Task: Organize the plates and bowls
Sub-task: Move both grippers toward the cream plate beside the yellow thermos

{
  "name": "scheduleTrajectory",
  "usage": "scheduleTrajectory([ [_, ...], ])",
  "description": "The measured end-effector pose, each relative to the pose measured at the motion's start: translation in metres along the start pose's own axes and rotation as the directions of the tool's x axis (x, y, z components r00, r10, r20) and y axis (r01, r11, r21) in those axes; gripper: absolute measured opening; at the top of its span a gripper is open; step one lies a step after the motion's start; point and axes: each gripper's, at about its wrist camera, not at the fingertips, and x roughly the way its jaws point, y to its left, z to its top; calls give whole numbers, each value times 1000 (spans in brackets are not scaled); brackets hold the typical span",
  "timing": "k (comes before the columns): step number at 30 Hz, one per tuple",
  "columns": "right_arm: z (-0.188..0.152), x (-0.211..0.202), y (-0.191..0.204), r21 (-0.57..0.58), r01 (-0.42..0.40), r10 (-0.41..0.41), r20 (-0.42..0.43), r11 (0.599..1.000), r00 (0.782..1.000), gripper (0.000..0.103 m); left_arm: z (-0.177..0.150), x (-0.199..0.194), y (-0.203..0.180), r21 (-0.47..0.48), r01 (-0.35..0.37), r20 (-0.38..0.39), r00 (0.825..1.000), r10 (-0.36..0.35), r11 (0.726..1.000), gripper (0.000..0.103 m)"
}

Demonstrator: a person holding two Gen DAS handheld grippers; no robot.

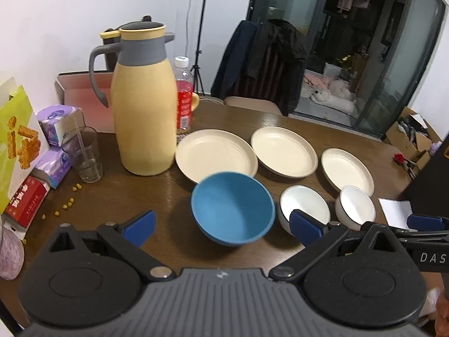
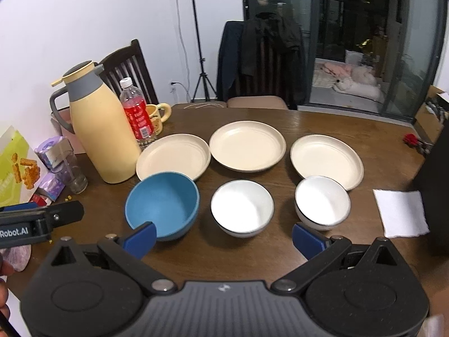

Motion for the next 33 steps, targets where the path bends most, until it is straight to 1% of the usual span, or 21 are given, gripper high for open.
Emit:
scheduleTrajectory([
  [9,42,51,14,-56,-71,71,-8,996,997,103,30,37,22,-68,-54,-7,999,53,996,103],
  [14,68,85,18,-54,-115,114,-19,992,993,103,49,64,36,-114,-63,-15,998,61,991,103],
  [18,87,111,22,-61,-144,143,-24,988,989,103,62,85,45,-144,-76,-37,997,71,987,103],
  [23,106,139,29,-84,-183,182,-24,979,983,103,72,112,50,-171,-103,-67,993,92,980,103],
  [27,120,164,29,-118,-191,187,-40,975,982,103,75,130,51,-190,-117,-82,991,103,975,103],
  [33,141,202,25,-172,-228,219,-66,958,973,103,79,159,53,-237,-167,-102,984,146,957,103],
])
